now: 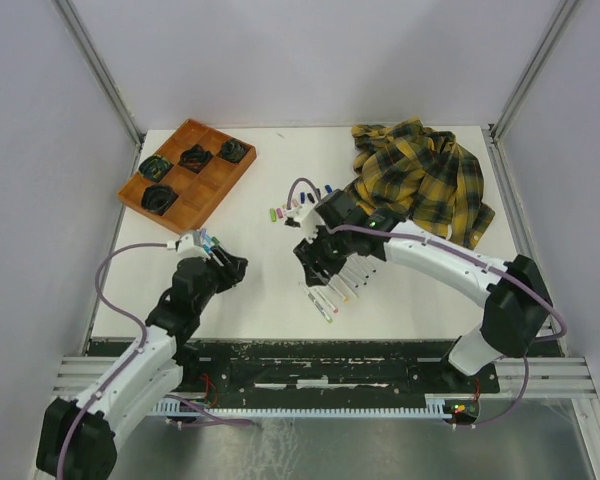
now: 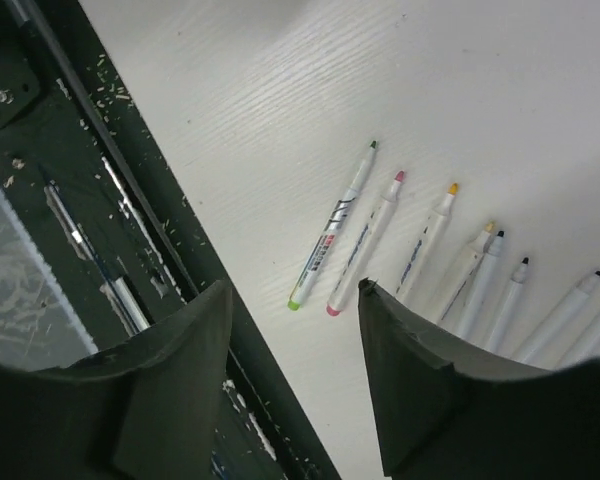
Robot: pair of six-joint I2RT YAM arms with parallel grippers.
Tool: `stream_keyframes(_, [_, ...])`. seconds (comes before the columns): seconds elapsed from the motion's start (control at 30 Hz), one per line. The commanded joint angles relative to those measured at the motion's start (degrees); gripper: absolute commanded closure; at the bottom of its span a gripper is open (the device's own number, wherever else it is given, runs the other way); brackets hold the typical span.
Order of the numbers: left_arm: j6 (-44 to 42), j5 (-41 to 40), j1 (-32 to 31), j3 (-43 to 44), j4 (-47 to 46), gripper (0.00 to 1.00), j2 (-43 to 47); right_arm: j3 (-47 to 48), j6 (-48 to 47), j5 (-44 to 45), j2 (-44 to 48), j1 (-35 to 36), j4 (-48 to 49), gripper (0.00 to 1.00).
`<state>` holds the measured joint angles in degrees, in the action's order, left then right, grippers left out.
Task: Open the pen caps
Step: Place the pen at the center of the board, then pick up the pen from the center of the board.
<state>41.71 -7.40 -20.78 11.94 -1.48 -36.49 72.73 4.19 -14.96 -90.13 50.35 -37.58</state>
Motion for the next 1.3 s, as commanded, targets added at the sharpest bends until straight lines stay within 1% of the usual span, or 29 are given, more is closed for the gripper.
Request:
stream_keyframes(0.0, [-2.4, -0.2, -0.1, 6.4, -2.7, 0.34, -8.6, 1.6, -12.2, -23.7, 0.4, -8.8, -6.6, 0.37])
stream_keyframes(0.07, [-3.3, -0.4, 0.0, 8.3, -2.8, 0.34, -13.3, 3.3, -15.5, -28.8, -1.4, -11.0, -10.8, 0.36])
stream_keyframes(0.1, [-3.8, -0.5, -0.1, 9.3, -2.9, 0.34, -15.4, 3.7, -16.9, -28.8, -1.5, -11.6, -12.2, 0.36])
stream_keyframes(0.13, [-4.4, -0.6, 0.0, 10.3, -3.0, 0.34, -17.6, 3.5, -17.5, -27.8, -0.8, -11.7, -11.8, 0.36])
stream_keyframes(0.23, [-5.4, -2.4, -0.1, 14.0, -2.2, 0.34, -23.6, 0.4, -17.2, -22.2, 5.4, -11.7, -6.4, 0.36])
stream_keyframes(0.33, [-5.0, -5.8, 0.0, 18.5, 1.5, 0.34, -30.4, -2.5, -17.6, -15.8, 10.8, -11.7, -1.5, 0.32])
stream_keyframes(0.37, [-4.6, -7.3, 0.0, 20.2, 3.3, 0.35, -32.4, -3.4, -17.0, -14.0, 12.4, -11.7, -0.1, 0.26])
stream_keyframes(0.4, [-4.4, -8.9, -0.1, 22.1, 5.3, 0.36, -34.2, -4.3, -15.4, -13.1, 13.2, -11.7, 1.0, 0.09])
stream_keyframes(0.43, [-4.1, -10.6, -0.1, 23.9, 7.5, 0.38, -36.0, -5.2, -13.4, -14.6, 13.2, -11.7, 1.3, 0.02])
stream_keyframes(0.47, [-4.1, -12.3, -0.1, 25.4, 9.4, 0.41, -37.7, -5.3, -12.9, -18.2, 12.1, -11.7, 0.2, 0.01])
stream_keyframes(0.5, [-4.1, -13.9, -0.1, 26.7, 10.8, 0.42, -39.1, -4.5, -13.6, -22.4, 10.1, -11.7, -2.3, 0.01])
stream_keyframes(0.53, [-3.8, -15.5, -0.1, 28.0, 12.2, 0.42, -40.2, -3.1, -14.7, -25.1, 8.5, -11.7, -4.4, 0.01])
stream_keyframes(0.57, [-3.6, -16.8, -0.1, 29.0, 13.5, 0.42, -41.2, -2.3, -15.8, -25.9, 7.5, -11.7, -5.3, 0.01])
stream_keyframes(0.7, [-3.4, -21.2, -0.1, 31.9, 16.4, 0.42, -43.7, -3.7, -15.8, -22.8, 9.3, -11.6, -2.1, 0.01])
stream_keyframes(0.83, [-3.5, -23.2, -0.1, 33.4, 16.0, 0.43, -46.5, -4.6, -15.2, -21.4, 11.5, -11.7, -0.6, 0.01])
stream_keyframes(0.9, [-3.5, -23.4, -0.1, 34.8, 16.2, 0.47, -48.6, -4.6, -15.2, -20.4, 12.0, -11.7, -0.6, 0.01])
stream_keyframes(1.03, [-3.5, -23.6, -0.1, 37.3, 16.2, 0.50, -52.5, -4.6, -15.2, -20.5, 11.9, -11.7, -0.8, 0.01])
stream_keyframes(1.27, [-3.1, -24.1, -0.1, 39.6, 17.2, 0.59, -56.1, -4.4, -15.3, -20.6, 11.9, -11.7, -1.0, 0.02])
